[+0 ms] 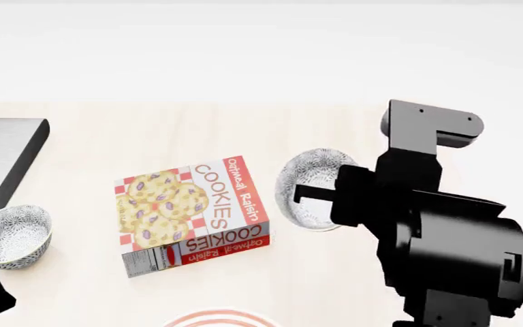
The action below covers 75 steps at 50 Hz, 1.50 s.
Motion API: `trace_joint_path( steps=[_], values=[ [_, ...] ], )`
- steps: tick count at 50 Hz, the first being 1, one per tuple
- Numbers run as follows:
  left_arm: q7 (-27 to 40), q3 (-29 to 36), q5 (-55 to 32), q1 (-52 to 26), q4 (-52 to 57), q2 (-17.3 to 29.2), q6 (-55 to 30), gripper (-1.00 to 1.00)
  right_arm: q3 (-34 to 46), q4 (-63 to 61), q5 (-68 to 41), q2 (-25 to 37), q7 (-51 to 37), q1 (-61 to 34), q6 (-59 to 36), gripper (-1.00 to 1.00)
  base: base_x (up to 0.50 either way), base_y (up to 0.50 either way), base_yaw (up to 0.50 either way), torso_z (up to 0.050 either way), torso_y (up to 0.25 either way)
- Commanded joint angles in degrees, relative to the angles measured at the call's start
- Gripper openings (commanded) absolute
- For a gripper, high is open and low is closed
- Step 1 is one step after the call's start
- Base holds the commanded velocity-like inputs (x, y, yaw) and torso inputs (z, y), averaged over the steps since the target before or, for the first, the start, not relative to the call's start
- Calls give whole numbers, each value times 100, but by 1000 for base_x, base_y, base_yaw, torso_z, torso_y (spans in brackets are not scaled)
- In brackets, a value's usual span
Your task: Pick the akita bowl next to the plate and place it on the plate.
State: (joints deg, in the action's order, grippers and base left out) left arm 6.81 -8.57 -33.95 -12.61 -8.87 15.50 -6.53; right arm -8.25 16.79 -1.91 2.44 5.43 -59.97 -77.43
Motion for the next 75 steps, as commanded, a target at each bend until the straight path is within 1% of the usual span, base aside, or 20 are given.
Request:
trace_joint_path(
  steps=[1,2,3,4,5,6,7,9,12,14,17,24,35,44,51,62,75],
  values=[
    [-1,20,0,0,-28,3,37,100,3,-1195,-1863,372,-1277,178,-1256,-100,0,0,0,0,0],
    [26,19,-12,18,29,11,6,100,44,-1127,-2723,672,-2136,226,-1255,-100,0,0,0,0,0],
    [32,21,-14,21,42,14,0,100,52,-1099,-3582,829,-2996,260,-1253,-100,0,0,0,0,0],
    [29,23,-11,17,30,15,7,100,61,-1098,-4442,900,-3705,280,-1248,-100,0,0,0,0,0],
    [13,26,-1,7,-9,10,34,100,10,-1021,-5301,958,-4191,289,-1249,-100,0,0,0,0,0],
    [22,26,-8,9,5,13,22,100,43,-1002,-6161,1011,-4482,293,-1242,-100,0,0,0,0,0],
    [27,26,-14,8,10,16,14,100,87,-1001,-6565,1053,-4657,297,-1234,-100,0,0,0,0,0],
    [46,26,-27,21,51,25,-9,100,197,-869,-7705,1158,-5456,293,-1242,-100,0,0,0,0,0],
    [39,32,-27,22,45,26,4,100,316,-824,-8767,1234,-6192,300,-1215,-100,0,0,0,0,3],
    [21,37,-16,12,0,22,36,100,444,-851,-9096,1281,-6460,342,-1163,-100,0,0,0,0,0],
    [58,37,-37,37,74,34,-5,100,564,-848,-9143,1342,-6371,411,-1073,-100,0,0,0,0,0],
    [48,40,-57,13,27,36,4,100,726,-727,-9829,1354,-6756,510,-998,-100,0,0,0,0,0],
    [46,59,-56,5,-5,42,35,100,900,-688,-10248,1377,-6701,726,-838,-100,0,0,0,0,0],
    [35,70,-61,11,-33,42,69,100,1088,-624,-9837,1348,-6171,873,-739,-100,0,0,0,0,0],
    [41,80,-70,10,-37,47,74,100,1207,-582,-9756,1354,-5988,936,-671,-100,0,0,0,0,1],
    [60,93,-86,6,-34,57,73,100,1468,-563,-9300,1369,-5356,1107,-547,-100,0,0,0,0,0],
    [63,102,-106,-4,-67,69,86,100,1802,-479,-8892,1417,-4879,1146,-378,-100,0,0,0,0,1]
  ],
)
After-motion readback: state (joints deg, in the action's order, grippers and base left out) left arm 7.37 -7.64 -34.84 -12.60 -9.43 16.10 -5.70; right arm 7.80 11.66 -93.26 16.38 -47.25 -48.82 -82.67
